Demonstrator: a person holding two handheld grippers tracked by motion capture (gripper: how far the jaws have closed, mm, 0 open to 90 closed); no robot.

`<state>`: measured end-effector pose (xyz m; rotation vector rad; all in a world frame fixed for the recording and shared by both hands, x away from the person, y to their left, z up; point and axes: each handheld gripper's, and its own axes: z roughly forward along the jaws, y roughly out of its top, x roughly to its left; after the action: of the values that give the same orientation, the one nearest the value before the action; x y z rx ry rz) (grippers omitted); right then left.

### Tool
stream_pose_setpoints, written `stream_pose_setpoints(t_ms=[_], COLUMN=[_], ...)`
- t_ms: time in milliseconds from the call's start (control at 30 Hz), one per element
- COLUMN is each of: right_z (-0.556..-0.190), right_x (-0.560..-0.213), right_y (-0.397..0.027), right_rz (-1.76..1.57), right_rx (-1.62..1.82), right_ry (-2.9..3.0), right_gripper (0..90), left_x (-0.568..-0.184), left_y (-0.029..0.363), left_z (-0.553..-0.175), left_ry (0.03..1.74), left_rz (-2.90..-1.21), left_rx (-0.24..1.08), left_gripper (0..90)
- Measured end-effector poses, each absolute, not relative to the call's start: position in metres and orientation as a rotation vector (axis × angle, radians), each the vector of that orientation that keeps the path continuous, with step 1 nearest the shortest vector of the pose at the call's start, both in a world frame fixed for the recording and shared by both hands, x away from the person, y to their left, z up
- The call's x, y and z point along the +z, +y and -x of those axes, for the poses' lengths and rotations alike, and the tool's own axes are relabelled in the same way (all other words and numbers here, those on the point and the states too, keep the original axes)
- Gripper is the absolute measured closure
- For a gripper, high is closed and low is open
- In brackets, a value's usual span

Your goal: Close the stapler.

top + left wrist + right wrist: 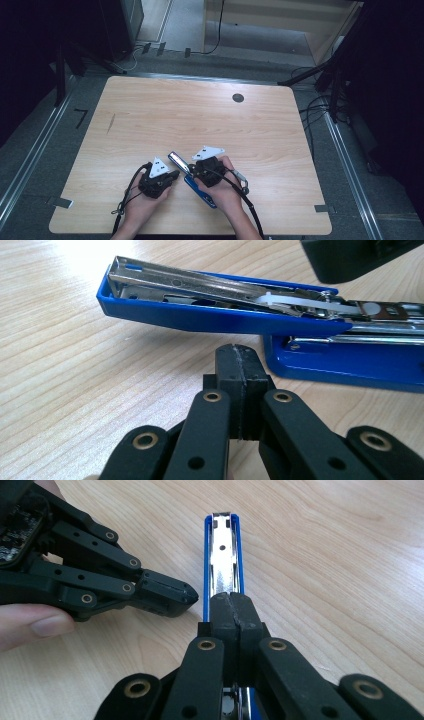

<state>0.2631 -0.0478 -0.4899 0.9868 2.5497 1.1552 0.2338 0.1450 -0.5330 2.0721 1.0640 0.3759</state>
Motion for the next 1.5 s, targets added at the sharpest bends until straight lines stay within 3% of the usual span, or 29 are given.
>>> stream_pose_setpoints(t_ms=[800,1500], right_z=[-0.272,-0.262], right_x=[-0.497,-0.482], right_y=[-0.033,-0.044], right_rz=[-0.982,-0.942], right_rx=[1.153,1.204], right_ry=[2.541,2.51], right_gripper=[90.0,90.0], left_x=[-0.532,-0.522], left_y=[0.144,0.136], left_z=[-0.24,-0.231], left_ry=[1.105,1.028], left_rz=[-2.029,-2.005], left_rx=[0.345,0.361], left_gripper=[90.0,90.0])
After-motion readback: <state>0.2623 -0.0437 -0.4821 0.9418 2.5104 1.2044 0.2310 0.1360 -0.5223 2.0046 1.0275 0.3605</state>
